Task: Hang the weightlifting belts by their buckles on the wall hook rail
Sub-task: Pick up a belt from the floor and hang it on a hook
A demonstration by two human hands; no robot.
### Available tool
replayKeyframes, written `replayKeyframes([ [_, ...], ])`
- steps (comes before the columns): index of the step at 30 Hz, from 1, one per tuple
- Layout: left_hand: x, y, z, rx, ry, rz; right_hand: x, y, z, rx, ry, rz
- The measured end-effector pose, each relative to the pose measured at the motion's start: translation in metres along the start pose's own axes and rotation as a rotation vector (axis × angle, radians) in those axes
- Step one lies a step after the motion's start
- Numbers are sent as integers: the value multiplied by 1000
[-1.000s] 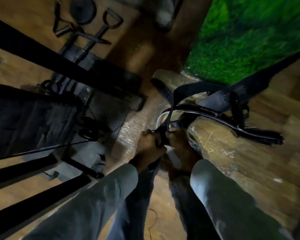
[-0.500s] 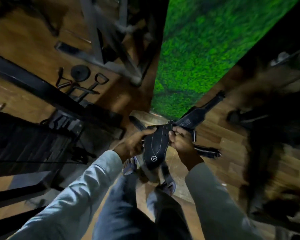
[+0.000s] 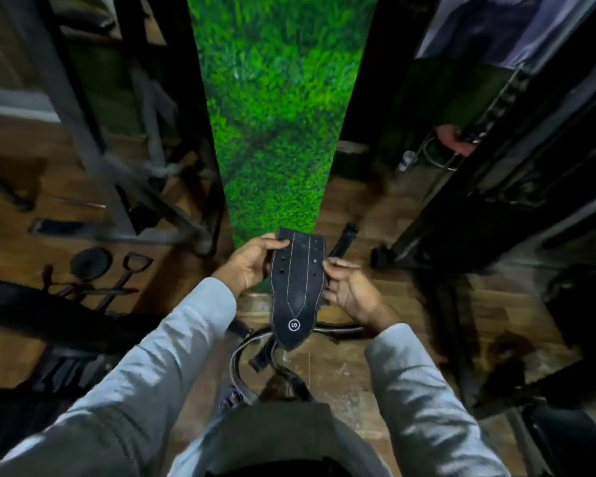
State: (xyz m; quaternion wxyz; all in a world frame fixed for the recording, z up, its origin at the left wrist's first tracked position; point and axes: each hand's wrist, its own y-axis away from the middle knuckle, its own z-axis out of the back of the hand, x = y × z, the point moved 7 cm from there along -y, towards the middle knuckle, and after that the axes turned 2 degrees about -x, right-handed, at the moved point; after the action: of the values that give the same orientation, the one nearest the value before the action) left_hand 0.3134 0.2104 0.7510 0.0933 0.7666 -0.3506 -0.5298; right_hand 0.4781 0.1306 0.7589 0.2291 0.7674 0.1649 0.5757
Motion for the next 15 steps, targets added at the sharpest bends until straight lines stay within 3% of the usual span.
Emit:
replayKeyframes([
  [9,-45,49,-51,212,-268,-285,68,3,-31,125,-161,-52],
  [12,-39,63,-25,168,-173,-222,87,7,-51,228,-112,58],
  [15,-34,74,3,95,85,-62,104,9,-77,247,46,220],
])
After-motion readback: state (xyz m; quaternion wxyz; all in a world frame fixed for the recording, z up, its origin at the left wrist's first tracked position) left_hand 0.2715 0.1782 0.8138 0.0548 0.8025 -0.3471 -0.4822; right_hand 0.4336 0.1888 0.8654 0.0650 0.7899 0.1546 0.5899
